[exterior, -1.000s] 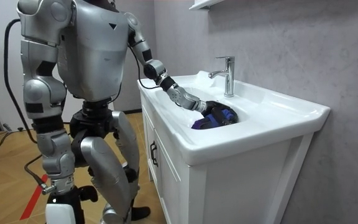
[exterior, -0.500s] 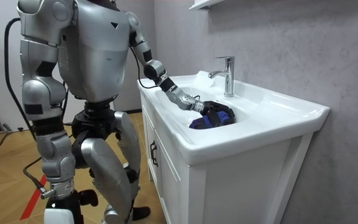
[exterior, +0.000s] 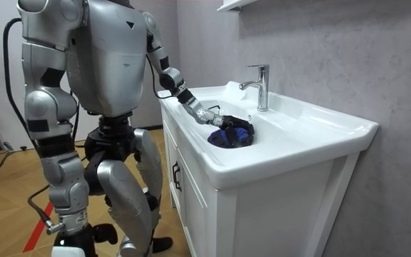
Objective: Wipe basin
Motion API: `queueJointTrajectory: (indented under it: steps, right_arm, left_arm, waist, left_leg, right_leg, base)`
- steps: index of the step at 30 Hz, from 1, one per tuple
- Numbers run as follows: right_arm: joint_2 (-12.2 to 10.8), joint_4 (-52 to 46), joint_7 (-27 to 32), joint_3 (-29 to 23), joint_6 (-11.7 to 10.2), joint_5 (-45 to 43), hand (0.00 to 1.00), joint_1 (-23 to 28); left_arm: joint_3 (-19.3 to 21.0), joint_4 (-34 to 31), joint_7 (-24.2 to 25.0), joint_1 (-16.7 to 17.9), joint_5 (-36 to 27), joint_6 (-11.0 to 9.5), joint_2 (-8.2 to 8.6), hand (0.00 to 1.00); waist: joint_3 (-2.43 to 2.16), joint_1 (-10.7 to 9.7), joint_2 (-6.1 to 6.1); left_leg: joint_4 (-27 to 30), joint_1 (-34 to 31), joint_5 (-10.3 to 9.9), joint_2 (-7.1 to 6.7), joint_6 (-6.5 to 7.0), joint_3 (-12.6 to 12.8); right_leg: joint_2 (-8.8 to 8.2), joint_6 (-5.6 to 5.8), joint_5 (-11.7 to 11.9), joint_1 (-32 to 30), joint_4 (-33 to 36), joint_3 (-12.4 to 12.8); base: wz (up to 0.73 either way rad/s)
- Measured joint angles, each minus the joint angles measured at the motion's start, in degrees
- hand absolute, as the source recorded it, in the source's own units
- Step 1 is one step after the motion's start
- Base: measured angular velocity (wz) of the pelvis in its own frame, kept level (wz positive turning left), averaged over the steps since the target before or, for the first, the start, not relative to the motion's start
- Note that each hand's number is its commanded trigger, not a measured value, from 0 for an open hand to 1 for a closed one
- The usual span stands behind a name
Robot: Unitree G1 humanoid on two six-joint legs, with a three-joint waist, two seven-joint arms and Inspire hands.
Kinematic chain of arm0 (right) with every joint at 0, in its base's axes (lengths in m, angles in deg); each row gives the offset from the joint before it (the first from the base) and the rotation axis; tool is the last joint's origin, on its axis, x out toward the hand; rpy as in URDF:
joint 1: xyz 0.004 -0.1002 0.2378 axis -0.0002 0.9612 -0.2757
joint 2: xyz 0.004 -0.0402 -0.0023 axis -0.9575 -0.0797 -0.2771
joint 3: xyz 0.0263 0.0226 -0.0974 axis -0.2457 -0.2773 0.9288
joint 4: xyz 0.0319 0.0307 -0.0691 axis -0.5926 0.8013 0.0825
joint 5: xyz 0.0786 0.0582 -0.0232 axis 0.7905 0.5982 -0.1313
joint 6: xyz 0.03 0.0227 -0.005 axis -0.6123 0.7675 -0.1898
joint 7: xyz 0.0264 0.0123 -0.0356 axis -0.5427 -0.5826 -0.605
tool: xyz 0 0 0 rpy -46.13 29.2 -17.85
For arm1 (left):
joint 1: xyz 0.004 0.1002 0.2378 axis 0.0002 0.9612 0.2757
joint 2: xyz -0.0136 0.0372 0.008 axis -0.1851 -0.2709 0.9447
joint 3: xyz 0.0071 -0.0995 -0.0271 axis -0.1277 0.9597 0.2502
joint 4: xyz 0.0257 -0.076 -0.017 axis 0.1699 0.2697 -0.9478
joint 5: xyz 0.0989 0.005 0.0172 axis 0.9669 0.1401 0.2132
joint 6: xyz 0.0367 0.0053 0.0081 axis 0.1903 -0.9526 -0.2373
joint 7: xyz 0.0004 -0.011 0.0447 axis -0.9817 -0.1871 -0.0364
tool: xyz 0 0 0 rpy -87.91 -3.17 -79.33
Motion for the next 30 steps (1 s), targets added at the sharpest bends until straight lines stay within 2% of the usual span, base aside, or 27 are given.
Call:
queueJointTrajectory:
  steps: [4,8,12,13,16,20,25,30]
  right_arm:
    - [0.65,-0.18,-0.40,-0.51,-0.30,-0.05,0.00,-0.36]
    - [0.72,-0.25,-0.43,-0.55,-0.35,-0.07,0.00,-0.85]
    - [0.73,0.38,-0.41,-1.05,-1.18,-0.19,0.00,-1.01]
    - [0.74,0.42,-0.41,-2.57,-1.33,-0.23,0.00,-0.15]
    - [1.30,0.25,-0.44,-6.56,-1.29,-1.18,0.00,1.54]
    - [1.97,0.20,-0.78,-10.05,-1.24,-2.39,0.00,3.98]
    - [2.09,-0.13,-0.75,-14.66,-1.24,-3.57,0.00,5.41]
    - [2.25,-0.31,-0.54,-16.23,-1.24,-6.07,0.00,5.54]
  left_arm:
    - [0.22,0.68,-0.09,1.21,0.46,1.10,-0.46,1.00]
    - [1.34,1.05,-0.39,1.36,1.08,0.55,-0.46,1.00]
    - [1.35,1.05,-0.97,2.80,1.10,0.30,-0.40,1.00]
    - [1.64,1.03,-1.12,3.72,1.43,0.27,-0.38,1.00]
    - [5.92,0.81,-2.10,6.53,4.25,0.26,-0.39,1.00]
    - [6.64,0.69,-2.13,8.50,6.75,0.72,-0.65,1.00]
    - [7.97,0.75,-2.09,10.43,6.84,0.73,-0.64,1.00]
    - [8.09,0.77,-2.09,11.68,7.17,0.80,-0.64,1.00]
  waist:
    - [-0.01,1.59,0.53]
    - [-0.06,3.34,0.59]
    - [-0.10,3.42,0.66]
    - [-0.29,3.52,0.72]
    - [-0.93,5.12,0.88]
    - [-1.42,5.96,1.37]
    - [-1.50,5.94,1.46]
    - [-1.56,6.11,1.61]
  left_leg:
    - [-0.28,0.53,0.12,0.12,-0.20,-0.23]
    - [-0.61,0.86,0.46,0.19,-0.74,-0.85]
    - [-1.21,2.75,0.64,0.42,-1.03,-1.64]
    - [-1.97,3.83,0.77,0.42,-1.24,-1.89]
    - [-2.81,5.24,0.82,0.33,-1.32,-1.92]
    - [-3.23,6.63,0.83,0.23,-1.34,-2.80]
    - [-4.23,9.72,0.86,0.27,-1.49,-3.23]
    - [-4.45,11.31,0.84,0.29,-1.50,-3.60]
  right_leg:
    - [-0.10,-0.30,-0.28,0.59,0.03,-0.35]
    - [0.11,-0.69,-0.49,0.81,-0.07,-0.39]
    - [0.42,-1.05,-0.52,3.36,-1.68,-1.20]
    - [0.44,-1.14,-0.55,4.66,-2.49,-1.70]
    - [0.47,-1.24,-0.81,5.91,-3.13,-1.79]
    - [0.34,-1.29,-1.01,8.35,-4.17,-2.82]
    - [0.55,-1.50,-1.20,12.13,-6.12,-3.23]
    - [0.61,-1.85,-1.63,13.57,-6.09,-3.31]
  base:
    - [0.03]
    - [0.00]
    - [0.09]
    - [0.13]
    - [0.05]
    - [0.13]
    - [0.04]
    - [-0.01]
